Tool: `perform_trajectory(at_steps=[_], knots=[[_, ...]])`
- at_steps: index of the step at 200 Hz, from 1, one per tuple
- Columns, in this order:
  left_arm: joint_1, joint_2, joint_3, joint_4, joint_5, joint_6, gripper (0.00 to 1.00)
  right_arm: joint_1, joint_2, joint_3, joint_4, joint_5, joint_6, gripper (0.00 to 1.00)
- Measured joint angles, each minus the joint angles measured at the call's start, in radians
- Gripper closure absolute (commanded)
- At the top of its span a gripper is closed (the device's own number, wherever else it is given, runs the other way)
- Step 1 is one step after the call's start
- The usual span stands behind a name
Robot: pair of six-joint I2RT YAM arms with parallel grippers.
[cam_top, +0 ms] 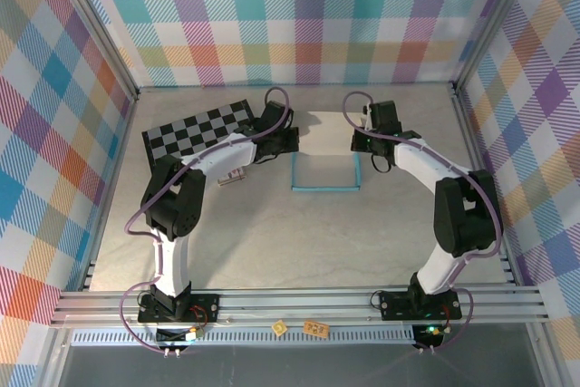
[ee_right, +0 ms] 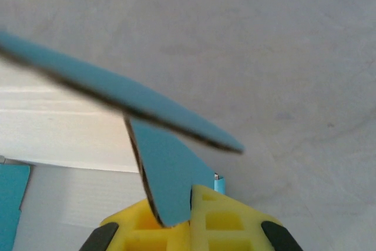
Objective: Fold the paper box
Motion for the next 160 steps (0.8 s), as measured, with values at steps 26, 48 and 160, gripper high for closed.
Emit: perform_trajectory(at_steps=[26, 48, 160], knots=[[0.032, 0.0, -0.058, 0.178, 0.005, -0.041, 1.0, 0.002, 0.026, -0.024, 0.135, 0.002, 0.044, 1.0], [0.053, 0.001, -0.132, 0.315, 0.018, -0.068, 1.0, 0.019, 0.031, -0.066, 0.23, -0.011, 0.055, 1.0], [0.046, -0.121, -0.478, 0.625, 0.038, -0.126, 1.0, 0.096, -0.085, -0.332, 0.441, 0.034, 0.008, 1.0]])
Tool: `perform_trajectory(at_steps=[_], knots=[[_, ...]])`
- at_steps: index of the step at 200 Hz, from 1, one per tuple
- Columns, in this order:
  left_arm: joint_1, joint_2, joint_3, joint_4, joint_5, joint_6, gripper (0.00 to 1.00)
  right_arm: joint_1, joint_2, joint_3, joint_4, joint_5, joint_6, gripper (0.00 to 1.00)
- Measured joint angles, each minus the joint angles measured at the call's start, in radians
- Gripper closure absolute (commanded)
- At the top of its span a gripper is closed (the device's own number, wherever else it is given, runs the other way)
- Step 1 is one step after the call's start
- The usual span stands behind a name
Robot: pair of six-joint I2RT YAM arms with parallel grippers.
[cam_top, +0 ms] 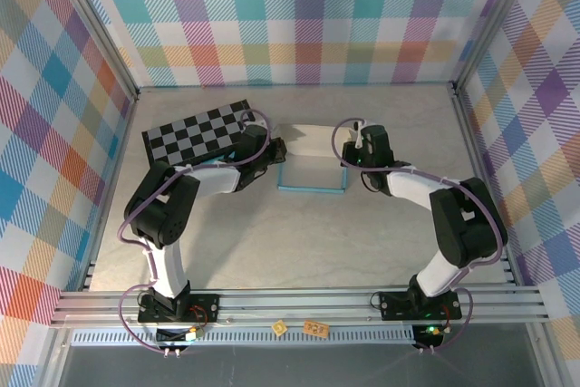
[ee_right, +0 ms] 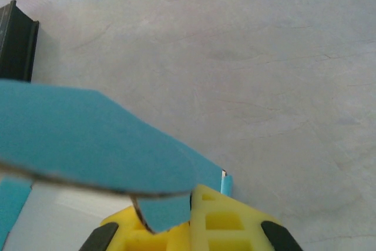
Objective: Fold the paper box
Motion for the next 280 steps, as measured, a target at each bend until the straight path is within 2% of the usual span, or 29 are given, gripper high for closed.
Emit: perform_trajectory(at_steps=[78, 159, 202, 244, 280], knots=[[-0.027, -0.014, -0.187, 0.296, -0.013, 0.015, 1.0, 0.021, -0.039, -0.149, 0.2, 0.027, -0.11, 1.0], [-0.067, -0.012, -0.343, 0.542, -0.081, 0.038, 1.0, 0.089, -0.004, -0.262, 0.437, 0.137, -0.154, 1.0], [-0.09, 0.05, -0.399, 0.691, -0.112, 0.042, 1.0, 0.106, 0.039, -0.307, 0.537, 0.166, -0.169, 1.0], [-0.114, 0.127, -0.44, 0.831, -0.127, 0.038, 1.0, 0.134, 0.069, -0.315, 0.528, 0.171, -0.157, 1.0], [-0.117, 0.127, -0.445, 0.84, -0.133, 0.038, 1.0, 0.134, 0.04, -0.317, 0.457, 0.187, -0.13, 0.85]])
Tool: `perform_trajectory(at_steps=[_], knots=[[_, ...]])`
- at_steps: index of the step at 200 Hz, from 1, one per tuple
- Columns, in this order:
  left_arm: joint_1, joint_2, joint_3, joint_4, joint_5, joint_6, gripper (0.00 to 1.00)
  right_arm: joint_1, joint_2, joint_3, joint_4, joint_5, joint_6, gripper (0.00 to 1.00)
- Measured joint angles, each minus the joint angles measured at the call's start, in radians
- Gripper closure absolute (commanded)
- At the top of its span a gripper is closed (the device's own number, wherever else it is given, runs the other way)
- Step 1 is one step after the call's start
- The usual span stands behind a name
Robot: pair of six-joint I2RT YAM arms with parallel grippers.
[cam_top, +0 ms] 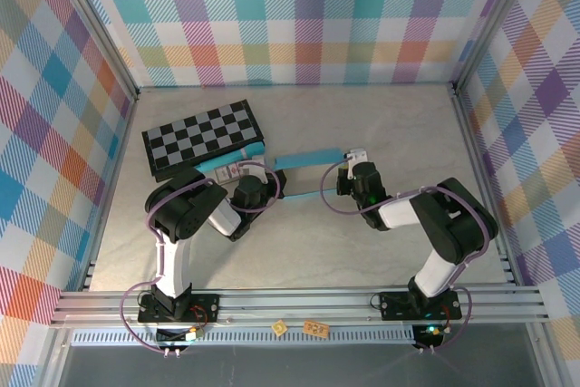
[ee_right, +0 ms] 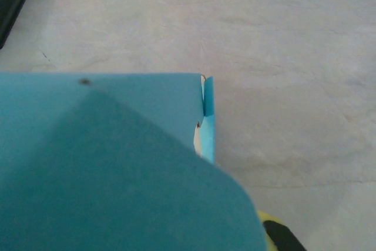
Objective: Fold the paper box
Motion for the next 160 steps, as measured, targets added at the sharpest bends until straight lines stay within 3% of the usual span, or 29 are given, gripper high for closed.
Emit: perform_trajectory(at_steps=[50, 114, 160], knots=[[-0.016, -0.045, 0.002, -0.089, 0.003, 0.001, 1.0, 0.004, -0.2, 0.007, -0.252, 0.025, 0.128, 0.56], [-0.017, -0.053, 0.041, -0.161, 0.013, 0.023, 1.0, 0.022, -0.431, 0.029, -0.595, -0.029, 0.327, 0.44], [-0.017, -0.058, 0.057, -0.199, 0.022, 0.031, 1.0, 0.026, -0.556, 0.214, -0.792, -0.023, 0.375, 0.37]])
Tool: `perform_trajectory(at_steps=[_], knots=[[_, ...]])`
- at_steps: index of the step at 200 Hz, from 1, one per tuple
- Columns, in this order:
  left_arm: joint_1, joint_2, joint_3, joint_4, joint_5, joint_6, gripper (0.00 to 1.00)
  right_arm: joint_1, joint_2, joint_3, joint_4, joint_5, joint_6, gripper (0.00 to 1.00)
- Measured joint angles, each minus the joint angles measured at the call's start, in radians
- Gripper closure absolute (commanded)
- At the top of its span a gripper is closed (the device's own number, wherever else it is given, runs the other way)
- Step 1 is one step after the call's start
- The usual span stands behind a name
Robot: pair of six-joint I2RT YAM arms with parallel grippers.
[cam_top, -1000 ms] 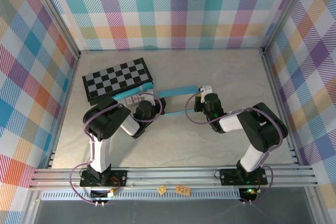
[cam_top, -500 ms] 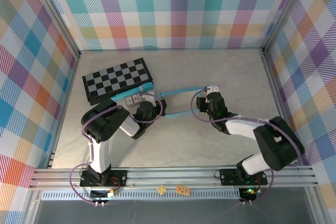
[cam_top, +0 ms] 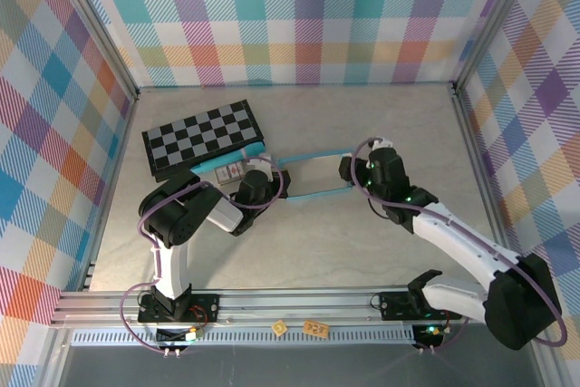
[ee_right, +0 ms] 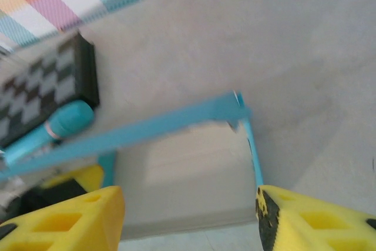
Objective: Fold the paper box
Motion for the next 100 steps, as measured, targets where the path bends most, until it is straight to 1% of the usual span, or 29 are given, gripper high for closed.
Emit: perform_trajectory(at_steps=[15, 31, 57, 71, 85, 100], knots=[[0.0, -0.003, 0.003, -0.011, 0.0, 0.0, 1.0, -0.008, 0.007, 0.085, -0.042, 0.021, 0.004, 0.38], [0.0, -0.003, 0.006, -0.016, 0.003, 0.0, 1.0, -0.037, 0.075, 0.216, -0.11, 0.025, 0.033, 0.41], [0.0, -0.005, 0.016, -0.034, 0.005, 0.003, 1.0, -0.161, 0.276, 0.464, -0.233, -0.03, 0.101, 0.45], [0.0, -0.005, 0.024, -0.044, 0.006, 0.003, 1.0, -0.213, 0.396, 0.585, -0.31, -0.061, 0.112, 0.47], [0.0, -0.005, 0.031, -0.057, 0.006, 0.003, 1.0, -0.246, 0.508, 0.69, -0.387, -0.094, 0.105, 0.5], [0.0, -0.005, 0.039, -0.065, 0.006, 0.003, 1.0, -0.264, 0.619, 0.791, -0.477, -0.143, 0.095, 0.51]])
